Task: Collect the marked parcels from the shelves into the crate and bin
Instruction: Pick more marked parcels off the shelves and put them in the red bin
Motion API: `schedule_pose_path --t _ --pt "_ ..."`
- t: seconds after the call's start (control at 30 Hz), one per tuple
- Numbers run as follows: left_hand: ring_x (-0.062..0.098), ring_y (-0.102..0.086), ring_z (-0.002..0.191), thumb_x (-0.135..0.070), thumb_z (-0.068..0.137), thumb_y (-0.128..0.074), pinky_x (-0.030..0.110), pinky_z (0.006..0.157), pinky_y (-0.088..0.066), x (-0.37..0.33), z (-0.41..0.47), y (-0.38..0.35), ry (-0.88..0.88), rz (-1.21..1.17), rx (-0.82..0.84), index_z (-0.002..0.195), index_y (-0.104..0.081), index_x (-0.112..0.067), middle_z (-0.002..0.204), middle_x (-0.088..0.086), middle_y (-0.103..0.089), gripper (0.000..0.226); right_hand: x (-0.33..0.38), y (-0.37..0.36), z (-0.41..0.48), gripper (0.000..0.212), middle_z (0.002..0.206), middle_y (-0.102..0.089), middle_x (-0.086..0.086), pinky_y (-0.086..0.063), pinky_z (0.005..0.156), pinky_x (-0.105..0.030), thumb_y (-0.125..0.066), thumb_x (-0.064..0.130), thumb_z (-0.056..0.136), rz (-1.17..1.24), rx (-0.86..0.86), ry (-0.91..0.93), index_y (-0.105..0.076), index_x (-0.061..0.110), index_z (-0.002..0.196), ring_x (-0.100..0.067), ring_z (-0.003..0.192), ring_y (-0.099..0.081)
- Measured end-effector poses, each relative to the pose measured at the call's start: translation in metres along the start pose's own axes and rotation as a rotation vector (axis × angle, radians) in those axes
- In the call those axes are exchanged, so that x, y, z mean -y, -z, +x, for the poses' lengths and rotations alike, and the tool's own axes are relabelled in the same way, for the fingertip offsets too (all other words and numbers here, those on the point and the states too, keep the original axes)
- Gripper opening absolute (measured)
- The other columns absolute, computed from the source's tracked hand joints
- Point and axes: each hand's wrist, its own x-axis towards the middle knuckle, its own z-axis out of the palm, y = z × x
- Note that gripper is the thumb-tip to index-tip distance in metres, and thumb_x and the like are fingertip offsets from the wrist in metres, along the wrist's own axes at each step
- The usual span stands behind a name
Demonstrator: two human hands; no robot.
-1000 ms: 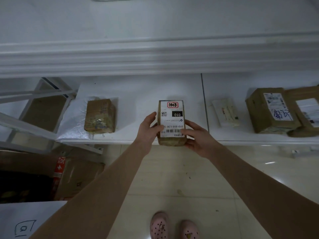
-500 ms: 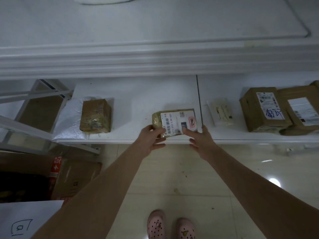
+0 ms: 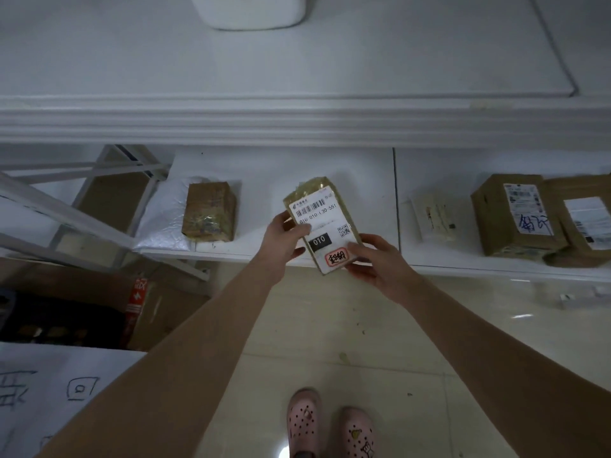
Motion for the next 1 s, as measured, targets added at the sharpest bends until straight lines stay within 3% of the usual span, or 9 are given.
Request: schedule_pose_path --t 0.07,0.17,0.27,0.37,0.47,0.53,0.7,0.83,1.0 --pt "0.026 -0.064 0.109 -0.004 0.09 -0.058 0.047 0.091 -0.053 0.007 -0.009 -0.002 -0.001 -0.009 0.026 0.137 -0.045 -0.015 0.122 0.004 -0.064 0.05 0.0 -0.011 -0.004 0.031 0.11 -0.066 -0.013 -0.056 0.083 -0.036 -0.071 0.025 0.085 0.005 -0.008 -0.031 -0.06 0.018 0.113 -0.025 0.093 -0.065" --pt "0.026 -0.065 0.106 -0.004 0.089 -0.059 0.042 0.08 -0.056 0.016 -0.017 0.008 0.0 -0.041 -0.001 0.138 -0.045 -0.018 0.121 0.005 -0.066 0.053 0.0 -0.022 -0.009 0.031 0.112 -0.063 -0.002 -0.048 0.083 -0.032 -0.068 0.029 0.087 -0.194 -0.073 0.044 -0.06 0.022 0.116 -0.02 0.105 -0.058" --pt "0.025 -0.066 0.104 -0.003 0.089 -0.06 0.039 0.076 -0.056 0.019 -0.024 0.017 0.001 -0.025 -0.02 0.141 -0.044 -0.019 0.122 0.005 -0.065 0.057 0.003 -0.033 -0.013 0.043 0.114 -0.065 -0.001 -0.05 0.079 -0.027 -0.064 0.011 0.088 -0.29 -0.061 0.178 -0.057 0.022 0.128 -0.017 0.101 -0.062" --pt "0.023 -0.062 0.105 0.0 0.09 -0.058 0.037 0.077 -0.055 0.021 -0.032 0.022 -0.034 0.025 -0.079 0.141 -0.043 -0.018 0.126 0.004 -0.06 0.056 0.003 -0.044 -0.013 0.058 0.107 -0.067 0.0 -0.055 0.087 -0.038 -0.056 -0.004 0.084 -0.361 -0.033 0.214 -0.054 0.026 0.134 -0.019 0.096 -0.067" --pt "0.023 -0.058 0.112 0.003 0.089 -0.058 0.039 0.086 -0.055 0.022 -0.041 0.031 -0.075 0.059 -0.117 0.141 -0.046 -0.019 0.127 -0.002 -0.056 0.058 0.0 -0.054 -0.013 0.064 0.107 -0.07 0.0 -0.055 0.089 -0.046 -0.054 -0.006 0.08 -0.402 -0.004 0.222 -0.056 0.031 0.132 -0.022 0.099 -0.068" --pt "0.024 -0.061 0.111 0.009 0.087 -0.055 0.033 0.082 -0.056 0.024 -0.049 0.039 -0.084 0.013 -0.08 0.136 -0.05 -0.021 0.125 -0.005 -0.059 0.058 -0.001 -0.062 -0.014 0.065 0.111 -0.07 -0.001 -0.055 0.088 -0.046 -0.055 -0.005 0.077 -0.44 0.017 0.236 -0.056 0.031 0.131 -0.022 0.1 -0.067" --pt "0.021 -0.062 0.109 0.017 0.083 -0.053 0.031 0.083 -0.055 0.026 -0.075 0.063 -0.138 -0.059 -0.034 0.123 -0.051 -0.032 0.124 -0.004 -0.062 0.063 0.001 -0.092 -0.024 0.068 0.114 -0.068 -0.001 -0.057 0.084 -0.037 -0.057 -0.004 0.077 -0.513 0.086 0.234 -0.052 0.031 0.136 -0.021 0.102 -0.067" --pt "0.018 -0.059 0.112 0.018 0.083 -0.053 0.03 0.086 -0.055 0.023 -0.102 0.095 -0.154 -0.102 -0.084 0.13 -0.047 -0.029 0.118 -0.007 -0.062 0.068 0.0 -0.13 -0.041 0.072 0.112 -0.065 -0.004 -0.052 0.072 -0.025 -0.061 -0.002 0.081 -0.601 0.146 0.258 -0.043 0.031 0.142 -0.02 0.098 -0.065" --pt "0.018 -0.062 0.111 0.016 0.082 -0.051 0.031 0.087 -0.055 0.018 -0.154 0.154 -0.193 -0.139 -0.251 0.115 -0.052 -0.042 0.109 -0.015 -0.066 0.067 -0.015 -0.203 -0.068 0.077 0.111 -0.063 -0.003 -0.053 0.09 -0.041 -0.074 0.012 0.079 -0.739 0.218 0.315 -0.039 0.031 0.144 -0.023 0.1 -0.064"
